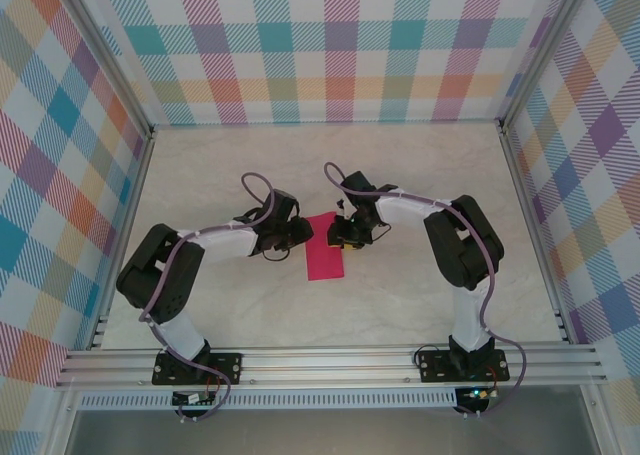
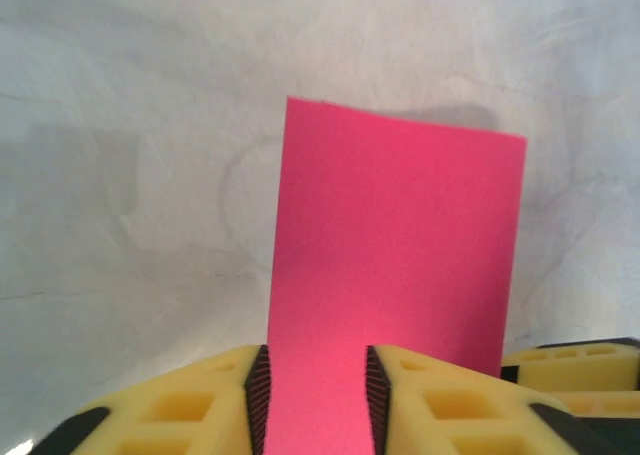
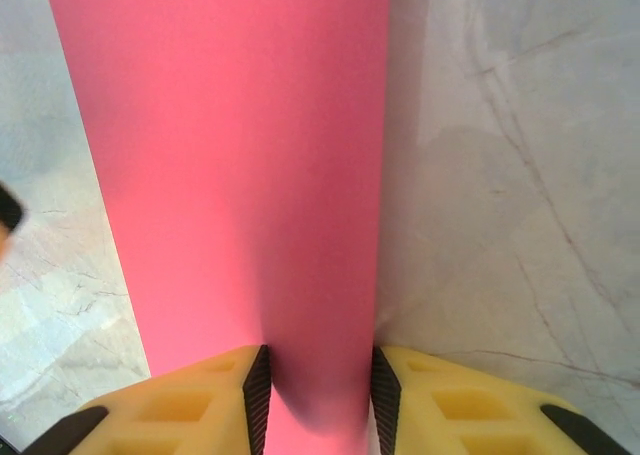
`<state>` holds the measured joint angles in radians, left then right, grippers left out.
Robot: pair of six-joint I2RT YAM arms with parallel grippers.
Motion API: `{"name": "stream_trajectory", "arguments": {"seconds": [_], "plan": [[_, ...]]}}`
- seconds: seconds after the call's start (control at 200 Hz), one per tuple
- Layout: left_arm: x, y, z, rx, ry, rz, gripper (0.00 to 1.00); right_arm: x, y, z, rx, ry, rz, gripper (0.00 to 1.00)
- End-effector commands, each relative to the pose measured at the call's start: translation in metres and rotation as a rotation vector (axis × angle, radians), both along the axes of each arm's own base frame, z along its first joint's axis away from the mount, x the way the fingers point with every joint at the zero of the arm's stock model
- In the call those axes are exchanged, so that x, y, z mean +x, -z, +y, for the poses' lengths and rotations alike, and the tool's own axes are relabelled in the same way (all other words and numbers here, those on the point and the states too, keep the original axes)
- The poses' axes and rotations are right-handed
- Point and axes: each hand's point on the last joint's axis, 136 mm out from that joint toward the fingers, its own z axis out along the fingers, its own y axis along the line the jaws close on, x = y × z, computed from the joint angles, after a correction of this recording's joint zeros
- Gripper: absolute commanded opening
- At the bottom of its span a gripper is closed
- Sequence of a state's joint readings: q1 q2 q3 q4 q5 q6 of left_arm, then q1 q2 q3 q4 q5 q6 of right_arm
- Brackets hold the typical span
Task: Fold a paper plane with a square sheet of paper (pick it up from the middle)
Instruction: Fold the square sheet of paper in half at the center of the table.
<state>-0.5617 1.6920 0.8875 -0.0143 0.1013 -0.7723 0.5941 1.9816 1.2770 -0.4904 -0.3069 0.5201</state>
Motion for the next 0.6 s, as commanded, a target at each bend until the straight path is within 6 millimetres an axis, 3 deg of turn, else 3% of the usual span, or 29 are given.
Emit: {"name": "stream_trajectory", "arguments": {"seconds": [0.0, 0.18, 0.595], "plan": [[-0.0013, -0.0108, 0.0100, 0.052, -0.040, -0.025, 0.39, -0.0015, 0.0104, -0.0060, -0.015, 0.016, 0.008, 0.34], [-0.0035, -0.0093, 0.0125, 0.060, -0.042, -0.021, 0.43, -0.0030, 0.0119, -0.0067, 0.013, 0.009, 0.021, 0.31], [-0.0043, -0.0061, 0.0077, 0.048, -0.018, -0.013, 0.42, -0.0071, 0.0176, -0.0099, 0.038, -0.006, 0.043, 0.26]]}}
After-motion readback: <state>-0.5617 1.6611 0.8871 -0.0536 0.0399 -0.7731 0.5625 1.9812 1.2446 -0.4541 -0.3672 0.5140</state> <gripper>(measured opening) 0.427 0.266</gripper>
